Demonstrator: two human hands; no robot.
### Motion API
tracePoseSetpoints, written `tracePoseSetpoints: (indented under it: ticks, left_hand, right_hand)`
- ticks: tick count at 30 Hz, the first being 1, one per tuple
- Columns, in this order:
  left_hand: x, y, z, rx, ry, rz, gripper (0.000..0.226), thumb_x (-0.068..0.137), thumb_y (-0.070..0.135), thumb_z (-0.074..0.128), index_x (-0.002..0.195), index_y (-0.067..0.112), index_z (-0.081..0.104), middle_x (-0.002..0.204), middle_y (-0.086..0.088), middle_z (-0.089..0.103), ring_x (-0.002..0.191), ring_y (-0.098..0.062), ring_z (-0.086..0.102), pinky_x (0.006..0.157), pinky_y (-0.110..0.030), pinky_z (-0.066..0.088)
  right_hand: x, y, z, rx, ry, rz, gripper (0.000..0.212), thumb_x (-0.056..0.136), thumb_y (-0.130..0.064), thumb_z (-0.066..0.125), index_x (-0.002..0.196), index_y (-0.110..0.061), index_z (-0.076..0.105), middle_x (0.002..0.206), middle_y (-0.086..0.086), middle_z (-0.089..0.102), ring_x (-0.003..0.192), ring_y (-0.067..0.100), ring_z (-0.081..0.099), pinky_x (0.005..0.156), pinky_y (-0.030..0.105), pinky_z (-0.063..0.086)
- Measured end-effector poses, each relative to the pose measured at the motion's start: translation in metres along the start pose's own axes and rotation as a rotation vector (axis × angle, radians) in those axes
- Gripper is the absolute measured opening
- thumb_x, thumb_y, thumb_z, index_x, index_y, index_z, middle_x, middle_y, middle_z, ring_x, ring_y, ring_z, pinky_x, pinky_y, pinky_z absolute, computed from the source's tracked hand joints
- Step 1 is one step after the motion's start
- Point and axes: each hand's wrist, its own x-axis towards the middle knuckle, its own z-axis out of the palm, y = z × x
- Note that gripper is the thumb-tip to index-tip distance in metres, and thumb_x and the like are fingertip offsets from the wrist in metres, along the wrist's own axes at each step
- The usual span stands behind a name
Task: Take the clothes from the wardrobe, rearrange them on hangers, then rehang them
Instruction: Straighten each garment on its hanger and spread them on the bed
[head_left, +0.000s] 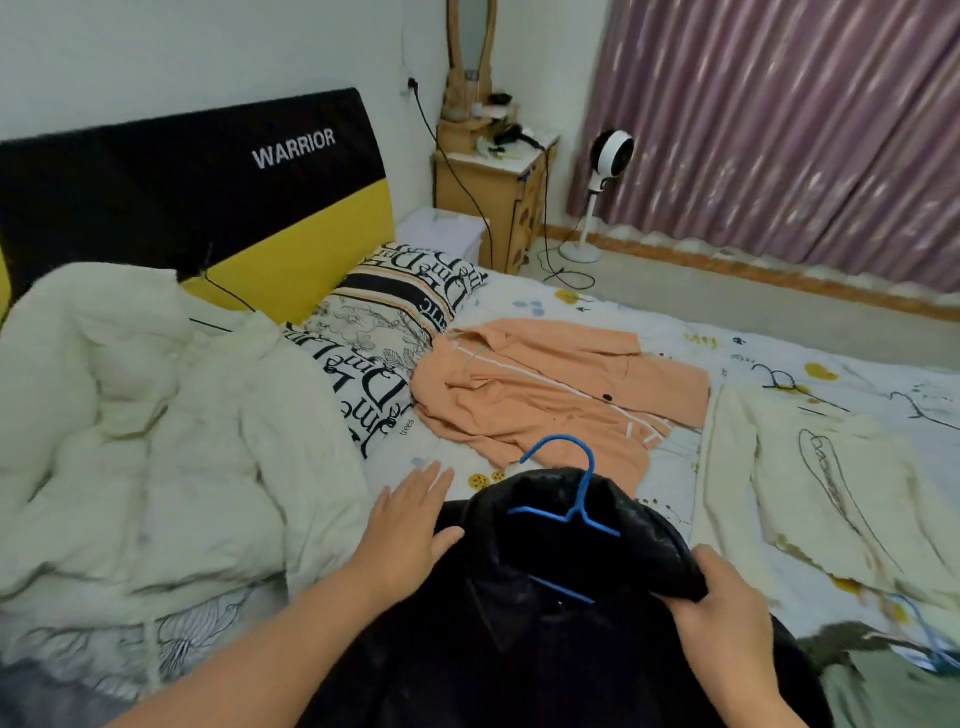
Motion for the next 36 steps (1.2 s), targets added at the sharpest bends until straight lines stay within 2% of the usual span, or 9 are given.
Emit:
tracePoseSetpoints:
  ticks: [2,4,7,13,19,23,29,33,36]
  left_hand:
    - [-0.017,0.001,-0.025,-0.059,-0.031,0.059,0.047,0.097,0.044,0.036,0.139,0.022,0.035,0.145,-0.001,0.040,0.139,-0.019,0.028,0.115,-0.040,0.015]
    - [-0.039,0.000,-0.052,-0.111,-0.027,0.092,0.035,0.094,0.046,0.042,0.111,0.018,0.053,0.109,-0.001,0.062,0.106,-0.021,0.055,0.091,-0.033,0.039]
    - [-0.082,-0.006,-0.088,-0.094,0.019,0.136,0.037,0.090,0.052,0.047,0.080,0.016,0.046,0.072,0.005,0.052,0.075,-0.018,0.052,0.062,-0.029,0.034]
    - [-0.171,-0.024,-0.156,-0.096,0.291,0.173,0.048,0.085,0.052,0.054,0.054,0.027,0.028,0.051,0.010,0.037,0.057,-0.012,0.041,0.054,-0.027,0.026]
    - [-0.215,-0.043,-0.242,-0.104,0.627,0.115,0.050,0.080,0.040,0.067,0.047,0.024,0.033,0.043,0.009,0.036,0.046,-0.010,0.038,0.046,-0.020,0.023]
    - [-0.223,-0.055,-0.287,0.025,0.841,0.121,0.047,0.076,0.042,0.063,0.049,0.006,0.048,0.040,0.006,0.037,0.040,-0.014,0.036,0.044,-0.019,0.018]
    - [-0.206,-0.078,-0.350,0.155,0.976,0.043,0.049,0.075,0.045,0.055,0.054,0.001,0.052,0.045,-0.008,0.047,0.047,-0.027,0.045,0.048,-0.034,0.035]
    - [-0.186,-0.097,-0.379,0.201,1.032,-0.037,0.049,0.077,0.047,0.059,0.051,0.007,0.045,0.042,-0.004,0.042,0.050,-0.028,0.043,0.051,-0.032,0.032]
    - [-0.169,-0.113,-0.394,0.229,1.034,-0.107,0.049,0.076,0.049,0.053,0.053,0.006,0.046,0.046,-0.006,0.044,0.054,-0.030,0.046,0.054,-0.032,0.032]
  right_hand:
    - [-0.020,-0.021,-0.018,0.052,0.015,-0.013,0.028,0.071,-0.019,0.078,0.063,-0.017,0.051,0.056,0.004,0.055,0.059,0.021,0.053,0.056,0.032,0.037]
    - [-0.041,-0.043,-0.035,0.072,0.009,-0.040,0.028,0.070,-0.018,0.079,0.064,-0.017,0.052,0.058,0.004,0.057,0.062,0.023,0.054,0.057,0.034,0.039]
    - [-0.072,-0.074,-0.057,0.049,0.003,-0.094,0.030,0.068,-0.016,0.080,0.065,-0.013,0.050,0.057,0.004,0.056,0.060,0.023,0.051,0.054,0.032,0.034]
    - [-0.115,-0.151,-0.094,0.099,-0.027,-0.243,0.030,0.060,-0.012,0.084,0.065,-0.014,0.054,0.058,-0.001,0.058,0.059,0.015,0.053,0.050,0.030,0.033]
    - [-0.113,-0.231,-0.100,0.124,-0.090,-0.537,0.042,0.059,-0.011,0.084,0.074,-0.035,0.053,0.072,-0.022,0.059,0.067,-0.011,0.052,0.058,0.007,0.038]
    - [-0.083,-0.259,-0.090,0.110,-0.297,-0.618,0.049,0.068,-0.022,0.080,0.102,-0.041,0.051,0.089,-0.032,0.054,0.078,-0.018,0.050,0.064,0.007,0.036]
    - [0.004,-0.273,-0.066,0.223,-0.481,-0.438,0.061,0.082,-0.029,0.070,0.136,-0.028,0.041,0.132,-0.002,0.049,0.122,0.020,0.047,0.102,0.042,0.040]
    - [0.039,-0.275,-0.016,0.411,-0.704,-0.302,0.036,0.086,-0.030,0.063,0.118,-0.035,0.048,0.120,-0.011,0.055,0.103,0.002,0.054,0.079,0.024,0.043]
    - [0.045,-0.274,0.041,0.456,-0.741,-0.243,0.045,0.082,-0.024,0.070,0.119,-0.031,0.046,0.109,-0.017,0.052,0.096,0.001,0.052,0.076,0.022,0.040]
